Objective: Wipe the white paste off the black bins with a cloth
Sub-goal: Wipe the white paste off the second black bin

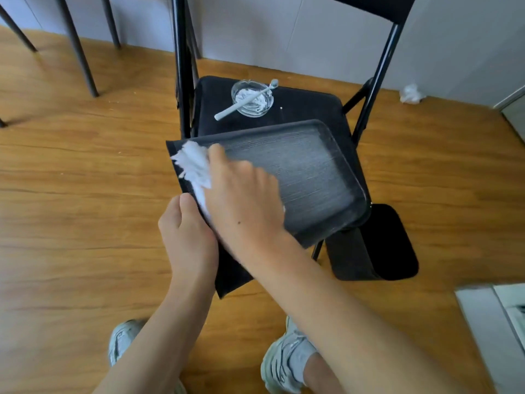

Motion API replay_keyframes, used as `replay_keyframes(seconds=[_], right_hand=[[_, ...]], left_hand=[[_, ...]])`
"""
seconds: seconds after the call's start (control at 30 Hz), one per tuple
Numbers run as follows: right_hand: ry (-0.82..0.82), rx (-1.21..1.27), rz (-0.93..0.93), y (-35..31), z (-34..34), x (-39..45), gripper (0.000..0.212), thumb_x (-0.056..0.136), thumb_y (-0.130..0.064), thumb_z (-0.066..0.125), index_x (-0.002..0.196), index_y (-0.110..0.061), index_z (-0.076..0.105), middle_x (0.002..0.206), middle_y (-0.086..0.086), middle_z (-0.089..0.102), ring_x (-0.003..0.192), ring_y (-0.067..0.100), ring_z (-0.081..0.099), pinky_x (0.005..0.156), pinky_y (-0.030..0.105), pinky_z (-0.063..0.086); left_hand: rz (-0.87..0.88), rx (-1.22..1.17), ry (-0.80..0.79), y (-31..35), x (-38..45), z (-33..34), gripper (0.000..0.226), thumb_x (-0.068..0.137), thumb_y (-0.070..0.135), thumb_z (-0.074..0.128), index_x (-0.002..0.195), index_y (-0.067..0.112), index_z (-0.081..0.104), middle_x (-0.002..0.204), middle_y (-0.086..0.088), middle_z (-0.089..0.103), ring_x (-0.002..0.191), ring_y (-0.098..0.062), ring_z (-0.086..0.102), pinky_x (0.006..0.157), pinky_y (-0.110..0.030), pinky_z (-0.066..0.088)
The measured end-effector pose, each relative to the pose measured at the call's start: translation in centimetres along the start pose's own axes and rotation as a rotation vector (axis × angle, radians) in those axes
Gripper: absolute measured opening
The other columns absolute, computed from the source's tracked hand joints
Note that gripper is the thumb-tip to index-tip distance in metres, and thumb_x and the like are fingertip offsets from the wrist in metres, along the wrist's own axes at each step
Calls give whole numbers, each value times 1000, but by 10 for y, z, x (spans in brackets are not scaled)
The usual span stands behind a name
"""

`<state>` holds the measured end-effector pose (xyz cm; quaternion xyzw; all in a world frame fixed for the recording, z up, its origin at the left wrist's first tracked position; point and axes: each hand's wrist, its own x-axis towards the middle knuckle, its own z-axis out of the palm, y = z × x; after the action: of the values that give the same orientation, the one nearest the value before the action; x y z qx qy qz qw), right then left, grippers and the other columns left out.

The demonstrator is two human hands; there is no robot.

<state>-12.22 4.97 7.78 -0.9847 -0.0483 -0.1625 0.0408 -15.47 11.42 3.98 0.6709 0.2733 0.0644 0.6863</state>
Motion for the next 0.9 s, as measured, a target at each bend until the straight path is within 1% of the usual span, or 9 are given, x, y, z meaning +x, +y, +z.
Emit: replay_keyframes(seconds=[0.07,0.17,0.23,0.33,0.4,0.53,0.6,0.77,0.9], right_hand=[[-64,20,-94,-13,3,-4,27,77,-37,69,91,-20,54,63,-2,62,54,25,62,46,28,23],[-98,66,-120,10,-1,6,22,91,-37,50,104,-20,49,85,4,67,78,32,65,56,33,30],[-93,102,-18,49,-2,19,25,95,-37,43,112,-19,48,94,9,67,86,34,63,62,35,33],[-20,19,171,118,-2,32,23,97,-36,44,109,-17,50,86,10,64,81,34,62,59,32,36],[-48,-26,256,155,-3,35,25,97,-36,45,107,-14,51,80,8,58,76,32,57,58,32,31],[-76,64,400,185,-3,43,32,95,-41,47,113,-16,57,103,14,65,96,37,57,67,32,32],[-73,111,427,187,-2,44,31,94,-41,48,113,-19,60,107,13,66,101,37,55,70,33,33],[-30,-1,326,167,-4,45,24,95,-35,46,102,-14,55,93,15,64,86,36,58,64,33,37],[-23,41,79,100,-3,40,14,96,-27,47,100,-14,51,83,10,61,76,35,59,58,34,33]], left_hand=[[-14,1,-4,-2,-1,-2,42,95,10,36,56,22,24,52,10,26,54,-12,22,53,-33,21],[61,50,4,1,-2,1,38,97,12,33,61,18,23,56,7,25,54,-12,22,52,-32,21],[108,74,14,3,-2,1,36,100,14,32,65,18,22,62,2,24,58,-14,22,55,-33,19],[117,78,19,5,1,2,35,102,18,32,68,16,27,66,-2,28,62,-15,26,57,-34,22],[112,73,18,6,1,5,34,102,19,32,69,14,31,68,-4,30,62,-15,28,58,-33,24],[116,50,11,7,2,7,33,103,19,32,71,12,34,70,-5,32,62,-13,28,58,-32,24],[126,61,11,6,4,5,34,103,18,31,69,14,32,70,-5,32,63,-14,29,58,-34,25],[124,80,10,8,3,7,35,103,18,31,68,15,31,66,0,32,58,-9,28,55,-28,25],[108,83,-5,7,4,8,35,100,18,31,66,18,25,64,3,28,60,-13,26,56,-33,23]])
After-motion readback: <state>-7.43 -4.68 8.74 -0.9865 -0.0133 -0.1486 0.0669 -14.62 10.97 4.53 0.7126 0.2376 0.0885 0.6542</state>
